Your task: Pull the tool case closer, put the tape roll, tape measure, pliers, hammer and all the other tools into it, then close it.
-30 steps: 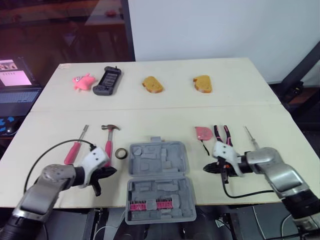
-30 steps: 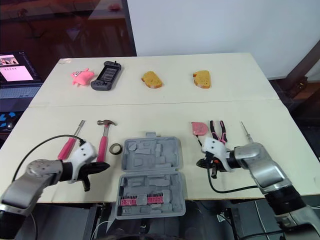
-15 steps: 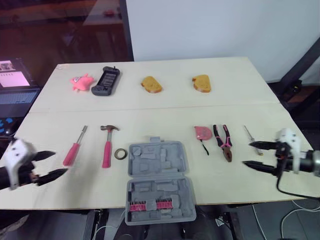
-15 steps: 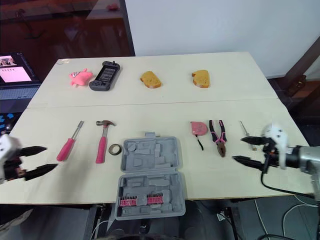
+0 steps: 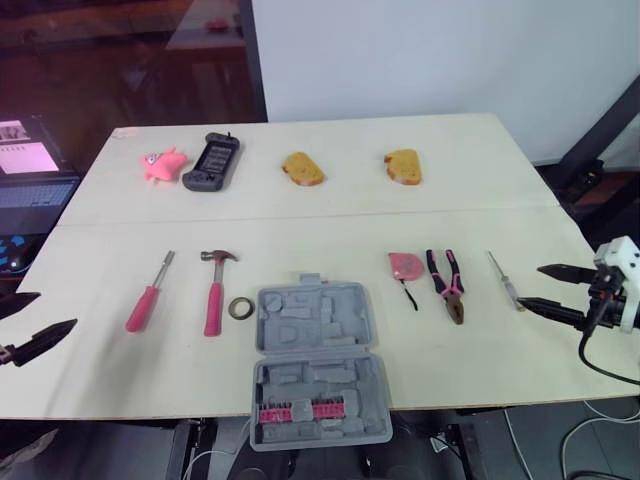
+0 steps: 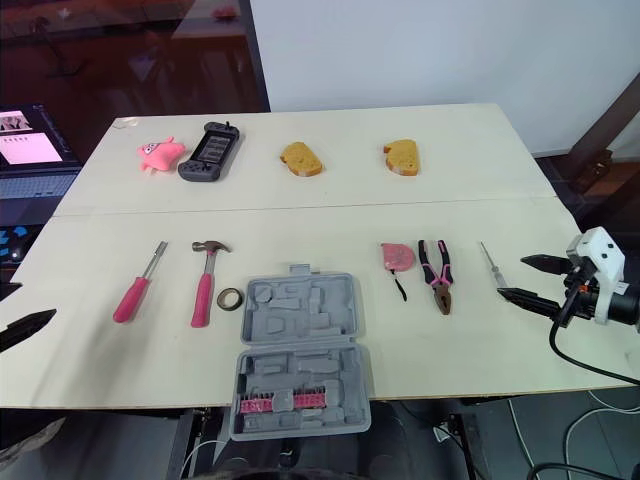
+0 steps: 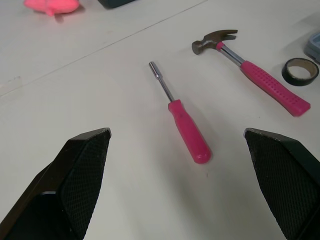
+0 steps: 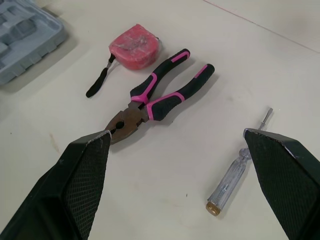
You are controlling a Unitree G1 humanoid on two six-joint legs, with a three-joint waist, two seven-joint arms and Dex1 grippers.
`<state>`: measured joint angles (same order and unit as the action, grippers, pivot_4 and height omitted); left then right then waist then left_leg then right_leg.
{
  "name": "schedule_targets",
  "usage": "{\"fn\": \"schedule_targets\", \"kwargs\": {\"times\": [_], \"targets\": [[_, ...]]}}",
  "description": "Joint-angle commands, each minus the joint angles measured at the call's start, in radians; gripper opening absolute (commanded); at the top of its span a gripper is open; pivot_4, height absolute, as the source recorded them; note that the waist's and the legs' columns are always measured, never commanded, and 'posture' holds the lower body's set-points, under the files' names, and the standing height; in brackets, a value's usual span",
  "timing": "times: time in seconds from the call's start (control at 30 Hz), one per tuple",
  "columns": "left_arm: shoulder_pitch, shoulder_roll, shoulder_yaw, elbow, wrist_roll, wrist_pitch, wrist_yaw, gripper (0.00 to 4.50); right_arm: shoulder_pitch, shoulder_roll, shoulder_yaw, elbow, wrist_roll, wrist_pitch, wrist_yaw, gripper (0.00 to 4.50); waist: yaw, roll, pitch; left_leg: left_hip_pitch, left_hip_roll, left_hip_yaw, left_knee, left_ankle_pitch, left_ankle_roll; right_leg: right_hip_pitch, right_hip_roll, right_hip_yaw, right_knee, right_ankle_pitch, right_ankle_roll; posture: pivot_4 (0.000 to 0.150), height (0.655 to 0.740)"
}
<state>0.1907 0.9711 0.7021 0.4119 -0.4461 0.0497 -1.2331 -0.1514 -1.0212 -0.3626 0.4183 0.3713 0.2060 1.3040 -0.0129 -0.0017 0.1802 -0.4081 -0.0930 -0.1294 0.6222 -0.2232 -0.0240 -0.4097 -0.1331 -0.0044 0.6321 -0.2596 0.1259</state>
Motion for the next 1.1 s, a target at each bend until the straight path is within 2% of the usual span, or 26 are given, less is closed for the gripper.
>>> {"fn": "schedule_targets", "kwargs": {"times": [0.03,0.23,0.4,0.57,0.7,0.83,0.9,0.97,1.03,1.1], "targets": [[0.001,-0.001,0.029,-0.05,-0.017,-0.005,0.024,4.5,-0.03,-0.007,-0.01,-0.086,0.057,0.069,0.009,4.49,0.0,0.0,0.0,0.0,0.0,0.0,0.0,0.0,0.0,0.0,0.0,0.0,0.0,0.0,0.0,0.15,0.74],[0.085,-0.074,0.028,-0.321,-0.083,0.145,0.092,4.5,-0.085,-0.037,0.079,-0.361,0.146,0.279,0.045,4.49,-0.007,0.0,0.0,0.0,0.001,0.0,0.0,0.0,0.0,-0.001,-0.001,0.001,0.0,0.0,0.001,0.15,0.74],[0.209,-0.104,0.09,-0.593,-0.204,0.369,0.143,4.5,-0.311,-0.005,0.205,-0.506,0.222,0.45,0.027,4.49,-0.004,0.0,0.001,-0.001,0.002,0.002,0.0,0.0,0.0,-0.002,0.0,0.002,0.0,0.0,-0.001,0.15,0.74],[0.288,-0.139,0.1,-0.765,-0.19,0.5,0.281,4.5,-0.482,0.052,0.327,-0.59,0.203,0.496,-0.016,4.49,0.007,-0.001,0.001,-0.001,0.002,0.001,-0.001,0.0,0.0,-0.001,0.0,0.001,-0.002,0.0,-0.001,0.15,0.74],[0.286,-0.177,0.044,-0.893,-0.146,0.503,0.379,4.5,-0.65,0.102,0.41,-0.604,0.235,0.574,0.004,4.49,0.002,-0.001,0.002,-0.002,0.002,0.003,0.0,0.0,0.0,-0.002,-0.001,0.002,-0.002,0.001,-0.001,0.15,0.74],[0.206,-0.115,-0.037,-0.918,-0.177,0.513,0.318,4.5,-0.697,0.09,0.457,-0.65,0.202,0.615,-0.023,4.49,0.02,-0.003,0.001,-0.002,0.002,0.001,0.0,0.0,0.0,-0.001,0.0,0.0,-0.002,0.001,-0.002,0.15,0.74],[0.165,-0.053,-0.103,-0.907,-0.155,0.5,0.262,4.5,-0.718,0.063,0.497,-0.676,0.182,0.704,-0.062,4.49,0.025,-0.003,0.001,-0.002,0.002,0.002,0.0,0.0,0.0,-0.002,0.001,0.0,-0.002,0.001,-0.002,0.15,0.74],[0.121,0.024,-0.175,-0.875,-0.171,0.549,0.195,4.5,-0.71,0.068,0.482,-0.71,0.183,0.7,-0.087,4.49,0.025,-0.002,0.002,-0.002,0.001,0.002,0.001,0.0,0.0,-0.002,0.001,0.0,-0.002,0.001,-0.002,0.15,0.74],[0.046,0.073,-0.268,-0.839,-0.124,0.526,0.178,4.5,-0.707,0.036,0.505,-0.736,0.167,0.686,-0.06,4.49,0.024,-0.001,0.002,-0.002,0.001,0.003,0.0,0.0,0.0,-0.002,0.001,0.001,-0.002,0.002,-0.002,0.15,0.74],[-0.055,0.104,-0.379,-0.805,-0.073,0.48,0.15,4.5,-0.733,0.022,0.516,-0.737,0.183,0.763,-0.069,4.49,0.023,-0.001,0.002,-0.002,0.001,0.004,0.0,0.0,0.0,-0.003,0.001,0.001,-0.002,0.002,-0.002,0.15,0.74]]}}
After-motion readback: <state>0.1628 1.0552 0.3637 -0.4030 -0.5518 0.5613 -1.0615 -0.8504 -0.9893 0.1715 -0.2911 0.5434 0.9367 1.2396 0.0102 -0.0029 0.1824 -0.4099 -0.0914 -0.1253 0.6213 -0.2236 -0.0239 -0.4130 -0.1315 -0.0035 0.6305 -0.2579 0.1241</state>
